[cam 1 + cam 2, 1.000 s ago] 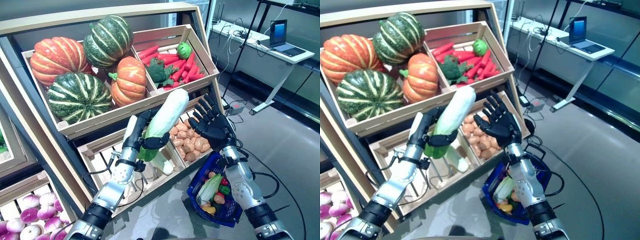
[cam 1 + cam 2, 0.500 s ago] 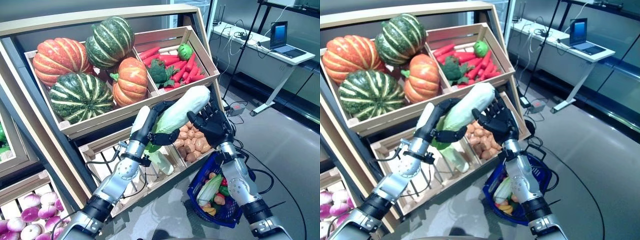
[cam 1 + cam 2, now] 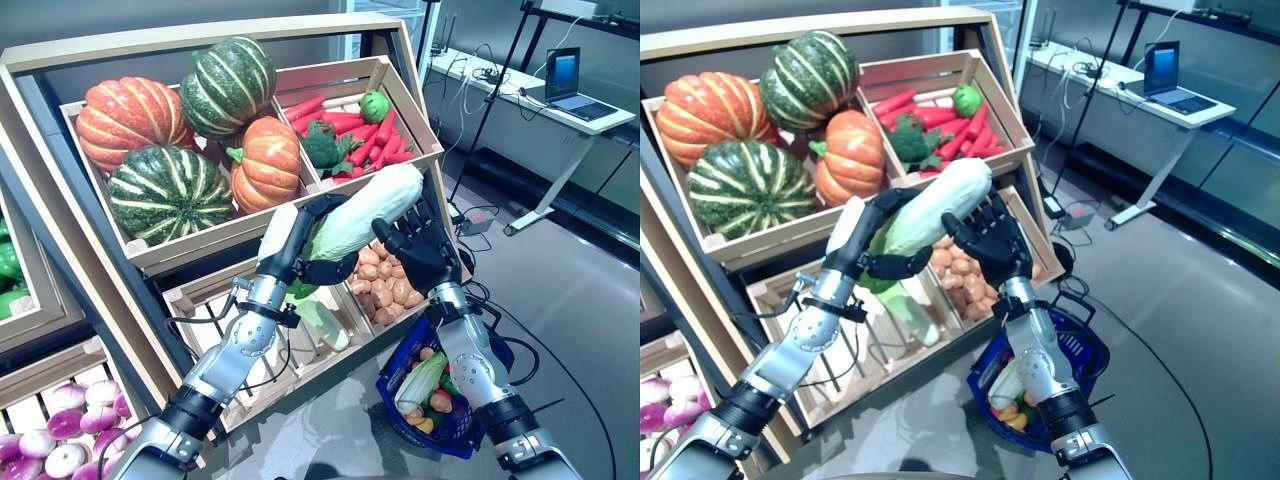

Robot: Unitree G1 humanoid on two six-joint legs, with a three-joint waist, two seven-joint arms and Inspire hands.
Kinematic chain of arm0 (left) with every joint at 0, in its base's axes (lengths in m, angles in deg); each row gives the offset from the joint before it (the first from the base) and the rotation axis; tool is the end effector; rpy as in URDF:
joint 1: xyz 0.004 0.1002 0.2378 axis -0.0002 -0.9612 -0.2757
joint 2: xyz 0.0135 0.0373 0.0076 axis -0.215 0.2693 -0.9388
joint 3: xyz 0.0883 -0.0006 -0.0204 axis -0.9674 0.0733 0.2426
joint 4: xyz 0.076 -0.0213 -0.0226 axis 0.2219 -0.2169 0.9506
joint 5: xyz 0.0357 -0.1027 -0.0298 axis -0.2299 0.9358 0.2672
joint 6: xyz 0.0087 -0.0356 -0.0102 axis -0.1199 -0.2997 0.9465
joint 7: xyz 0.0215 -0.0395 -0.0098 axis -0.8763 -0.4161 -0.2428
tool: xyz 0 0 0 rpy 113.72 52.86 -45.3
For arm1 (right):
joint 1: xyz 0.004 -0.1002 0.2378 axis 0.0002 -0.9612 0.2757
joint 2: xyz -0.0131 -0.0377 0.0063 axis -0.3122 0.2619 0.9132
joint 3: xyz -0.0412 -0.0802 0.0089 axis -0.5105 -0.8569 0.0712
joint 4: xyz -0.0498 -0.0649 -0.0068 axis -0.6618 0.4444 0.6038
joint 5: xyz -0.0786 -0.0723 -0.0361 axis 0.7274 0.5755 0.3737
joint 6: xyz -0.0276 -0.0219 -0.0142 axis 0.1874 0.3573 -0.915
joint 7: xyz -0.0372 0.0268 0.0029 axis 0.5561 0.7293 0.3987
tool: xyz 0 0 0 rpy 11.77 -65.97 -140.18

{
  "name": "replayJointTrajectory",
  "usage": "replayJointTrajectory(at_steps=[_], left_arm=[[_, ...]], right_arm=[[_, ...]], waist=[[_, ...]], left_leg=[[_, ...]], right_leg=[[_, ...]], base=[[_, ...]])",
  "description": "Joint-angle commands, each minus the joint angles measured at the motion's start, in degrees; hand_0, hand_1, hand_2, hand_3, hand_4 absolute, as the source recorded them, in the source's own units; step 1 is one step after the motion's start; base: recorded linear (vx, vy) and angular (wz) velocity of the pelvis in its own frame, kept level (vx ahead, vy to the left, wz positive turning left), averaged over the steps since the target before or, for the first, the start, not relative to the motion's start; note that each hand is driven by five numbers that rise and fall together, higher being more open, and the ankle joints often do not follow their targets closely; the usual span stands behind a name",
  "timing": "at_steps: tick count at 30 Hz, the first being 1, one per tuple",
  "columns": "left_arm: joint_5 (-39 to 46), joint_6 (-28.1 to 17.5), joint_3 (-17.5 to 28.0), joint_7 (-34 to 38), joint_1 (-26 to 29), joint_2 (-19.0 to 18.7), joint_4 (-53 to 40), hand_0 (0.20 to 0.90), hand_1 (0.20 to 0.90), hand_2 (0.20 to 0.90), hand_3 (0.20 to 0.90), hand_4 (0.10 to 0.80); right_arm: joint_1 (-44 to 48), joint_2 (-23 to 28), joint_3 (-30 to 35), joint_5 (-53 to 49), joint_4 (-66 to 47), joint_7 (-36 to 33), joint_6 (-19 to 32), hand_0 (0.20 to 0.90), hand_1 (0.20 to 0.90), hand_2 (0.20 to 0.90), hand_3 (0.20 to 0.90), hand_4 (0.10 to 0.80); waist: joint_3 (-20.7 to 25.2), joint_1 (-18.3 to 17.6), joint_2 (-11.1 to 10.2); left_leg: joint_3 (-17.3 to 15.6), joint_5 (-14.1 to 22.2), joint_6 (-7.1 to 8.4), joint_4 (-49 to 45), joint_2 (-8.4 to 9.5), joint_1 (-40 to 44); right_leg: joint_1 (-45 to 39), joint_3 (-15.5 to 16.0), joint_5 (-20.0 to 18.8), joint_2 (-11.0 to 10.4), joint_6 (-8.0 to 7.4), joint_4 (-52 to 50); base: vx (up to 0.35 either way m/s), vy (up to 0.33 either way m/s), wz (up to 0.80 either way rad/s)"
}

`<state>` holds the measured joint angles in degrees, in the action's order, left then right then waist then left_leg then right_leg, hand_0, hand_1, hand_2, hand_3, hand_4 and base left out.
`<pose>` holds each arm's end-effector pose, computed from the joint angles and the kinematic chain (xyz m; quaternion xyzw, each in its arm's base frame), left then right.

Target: Put vegetables into the basket

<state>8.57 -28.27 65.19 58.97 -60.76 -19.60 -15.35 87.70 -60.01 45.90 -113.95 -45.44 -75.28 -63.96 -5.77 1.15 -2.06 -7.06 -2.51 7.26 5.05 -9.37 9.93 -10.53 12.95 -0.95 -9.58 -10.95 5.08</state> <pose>0.2524 0.1468 0.0973 0.3125 -0.2258 -0.0791 0.9193 0.2598 -0.1361 0.0797 0.3316 -0.0769 0.1411 0.9296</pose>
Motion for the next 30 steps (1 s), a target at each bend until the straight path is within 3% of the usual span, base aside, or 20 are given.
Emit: replayJointTrajectory(at_steps=[1, 9, 16, 23, 30], left_arm=[[-2.94, -9.38, -4.83, -0.70, 13.25, 0.17, -5.19, 0.300, 0.300, 0.300, 0.300, 0.400], [-2.48, -9.82, -8.19, -2.99, 12.14, -0.76, -3.14, 0.300, 0.300, 0.300, 0.300, 0.400], [3.40, -9.23, -10.10, -7.21, 11.47, 0.54, -0.34, 0.300, 0.300, 0.300, 0.300, 0.400], [3.79, -8.37, -12.37, -10.72, 11.69, 0.69, 1.52, 0.300, 0.300, 0.300, 0.300, 0.400], [4.49, -9.23, -13.17, -10.34, 11.93, 1.11, 2.36, 0.300, 0.300, 0.300, 0.300, 0.400]], right_arm=[[10.82, -0.95, 1.60, -3.32, -3.41, 2.55, 5.04, 0.900, 0.900, 0.900, 0.900, 0.800], [14.34, 0.20, 2.46, -4.72, -6.45, 4.35, 5.81, 0.900, 0.900, 0.900, 0.900, 0.800], [15.29, -0.12, 1.58, -11.80, -8.20, 13.78, 2.82, 0.900, 0.900, 0.900, 0.900, 0.800], [17.01, 0.98, 0.73, -10.36, -8.25, 18.33, 2.39, 0.900, 0.900, 0.900, 0.900, 0.800], [17.35, 1.12, -0.06, -11.62, -7.75, 21.70, -2.09, 0.900, 0.900, 0.900, 0.900, 0.800]], waist=[[4.25, 0.06, 0.01], [4.21, 0.27, -0.06], [4.33, 0.44, -0.23], [4.37, 0.65, -0.41], [4.62, 0.70, -0.53]], left_leg=[[1.70, 3.46, -2.73, -0.05, 2.51, -1.36], [1.65, 3.45, -2.73, -0.05, 2.54, -1.63], [1.76, 3.53, -2.79, -0.05, 2.54, -1.72], [2.14, 3.54, -2.88, -0.05, 2.51, -1.76], [2.10, 3.55, -2.99, -0.05, 2.52, -1.95]], right_leg=[[-0.14, -0.31, -0.21, -0.23, 2.86, -0.45], [0.20, -0.50, -0.23, -0.21, 2.81, -0.39], [0.24, -0.51, -0.10, -0.18, 2.80, -0.46], [0.19, -0.31, 0.14, -0.20, 2.78, -0.66], [0.25, -0.44, 0.34, -0.12, 2.87, -0.62]], base=[[0.000, 0.000, 0.00], [0.000, 0.000, 0.00], [0.000, 0.000, 0.00], [0.000, 0.000, 0.00], [0.000, 0.000, 0.00]])
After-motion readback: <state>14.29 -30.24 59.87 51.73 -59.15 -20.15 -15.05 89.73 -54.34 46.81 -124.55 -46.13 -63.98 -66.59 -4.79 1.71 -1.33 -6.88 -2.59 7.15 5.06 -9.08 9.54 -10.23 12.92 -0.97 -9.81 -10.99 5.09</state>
